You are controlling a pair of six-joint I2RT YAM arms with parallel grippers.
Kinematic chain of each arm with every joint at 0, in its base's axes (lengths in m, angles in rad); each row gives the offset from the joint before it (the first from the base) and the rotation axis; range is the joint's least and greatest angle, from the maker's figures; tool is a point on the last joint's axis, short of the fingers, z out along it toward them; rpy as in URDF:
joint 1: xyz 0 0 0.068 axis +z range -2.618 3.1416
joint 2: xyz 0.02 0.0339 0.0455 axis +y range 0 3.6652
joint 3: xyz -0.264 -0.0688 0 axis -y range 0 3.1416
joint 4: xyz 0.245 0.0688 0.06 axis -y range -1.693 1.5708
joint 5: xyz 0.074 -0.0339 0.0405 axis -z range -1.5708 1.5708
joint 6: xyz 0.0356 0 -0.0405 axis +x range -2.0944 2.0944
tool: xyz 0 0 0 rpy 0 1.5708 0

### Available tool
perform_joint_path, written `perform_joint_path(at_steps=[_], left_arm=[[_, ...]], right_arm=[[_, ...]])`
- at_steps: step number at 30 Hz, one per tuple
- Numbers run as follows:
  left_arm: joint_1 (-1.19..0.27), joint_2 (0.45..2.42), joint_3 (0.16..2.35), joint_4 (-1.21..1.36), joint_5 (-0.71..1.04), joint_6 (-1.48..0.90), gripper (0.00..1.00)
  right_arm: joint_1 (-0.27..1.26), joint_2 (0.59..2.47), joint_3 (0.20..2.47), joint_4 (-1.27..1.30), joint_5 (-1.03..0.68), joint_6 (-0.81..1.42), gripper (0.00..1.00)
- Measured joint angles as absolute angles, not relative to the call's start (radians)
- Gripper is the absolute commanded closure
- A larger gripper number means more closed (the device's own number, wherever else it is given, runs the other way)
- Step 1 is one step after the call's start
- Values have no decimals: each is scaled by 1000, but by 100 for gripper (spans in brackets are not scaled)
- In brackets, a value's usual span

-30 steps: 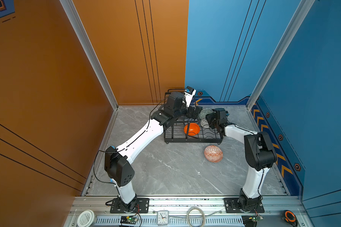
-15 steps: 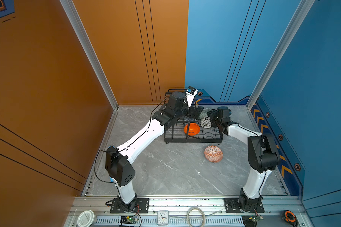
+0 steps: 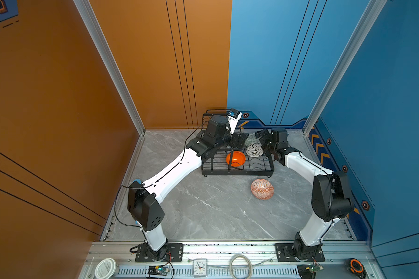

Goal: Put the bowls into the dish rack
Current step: 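Move the left gripper to the orange-patterned bowl while the right gripper approaches it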

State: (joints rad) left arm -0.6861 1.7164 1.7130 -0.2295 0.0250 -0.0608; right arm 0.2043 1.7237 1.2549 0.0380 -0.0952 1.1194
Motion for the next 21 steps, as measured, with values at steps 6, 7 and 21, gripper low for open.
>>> perform_joint_path(at_steps=[6,7,21], left_arm=[[-695,1683,1697,-229,-4,-90,2],[-696,1681,1697,-229,-8,-97,2],[-840,1551,1589,-292,-132,-175,2]], right_arm=[[208,1617,1238,-1,-138,1040,0],[208,1595,1228,-4,-150,1026,0],[187,1262,1134,-237,-236,884,0]])
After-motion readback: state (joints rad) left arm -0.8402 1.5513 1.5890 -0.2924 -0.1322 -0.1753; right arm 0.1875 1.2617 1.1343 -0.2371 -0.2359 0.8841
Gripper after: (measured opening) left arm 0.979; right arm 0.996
